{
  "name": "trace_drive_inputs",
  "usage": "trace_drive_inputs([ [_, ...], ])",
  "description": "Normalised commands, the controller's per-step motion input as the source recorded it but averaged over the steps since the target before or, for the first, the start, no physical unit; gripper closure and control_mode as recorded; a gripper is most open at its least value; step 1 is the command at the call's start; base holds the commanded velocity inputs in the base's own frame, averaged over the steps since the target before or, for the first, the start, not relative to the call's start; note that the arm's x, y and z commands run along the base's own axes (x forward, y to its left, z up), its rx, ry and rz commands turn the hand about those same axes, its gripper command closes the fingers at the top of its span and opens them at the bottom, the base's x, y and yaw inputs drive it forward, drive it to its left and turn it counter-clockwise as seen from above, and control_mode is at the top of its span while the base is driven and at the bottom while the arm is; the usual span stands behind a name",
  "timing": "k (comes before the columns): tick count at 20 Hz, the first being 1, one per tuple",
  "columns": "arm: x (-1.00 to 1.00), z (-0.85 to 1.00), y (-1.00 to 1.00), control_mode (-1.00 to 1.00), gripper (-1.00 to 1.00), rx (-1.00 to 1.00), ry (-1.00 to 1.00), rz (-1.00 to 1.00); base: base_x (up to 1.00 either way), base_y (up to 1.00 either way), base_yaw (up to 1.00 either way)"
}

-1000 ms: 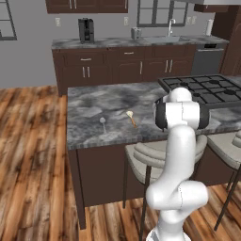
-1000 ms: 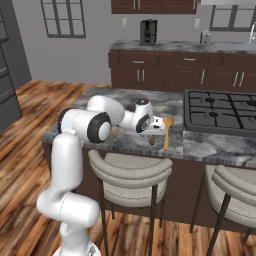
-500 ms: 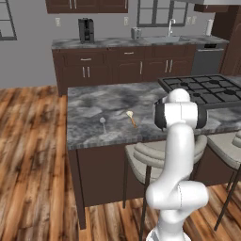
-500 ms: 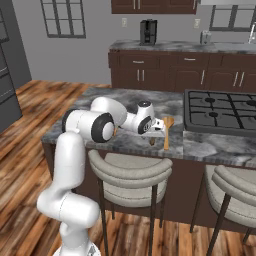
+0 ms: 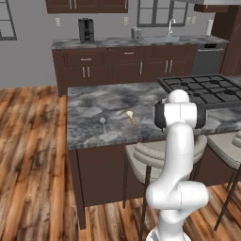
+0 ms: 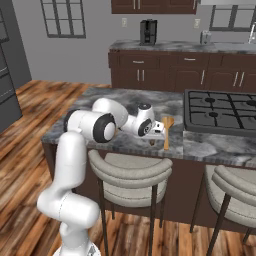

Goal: Pick up the metallic utensils from the counter and place them in the open drawer. Make sure not to pick up any wooden utensils.

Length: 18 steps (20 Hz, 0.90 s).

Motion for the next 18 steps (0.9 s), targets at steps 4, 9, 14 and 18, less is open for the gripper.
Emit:
trace_drive_inputs([
  [4,0.0,-0.23,0.0,-1.0,1.0,0.01,0.03,0.0,0.0,0.0,0.0],
  [9,0.0,-0.16,0.0,-1.0,1.0,0.0,0.01,0.0,0.0,0.0,0.0],
  [14,-0.04,-0.01,0.17,-1.0,1.0,0.0,0.03,-0.02,0.0,0.0,0.0],
  [18,-0.2,0.16,0.52,-1.0,1.0,0.0,0.02,-0.02,0.0,0.0,0.0],
])
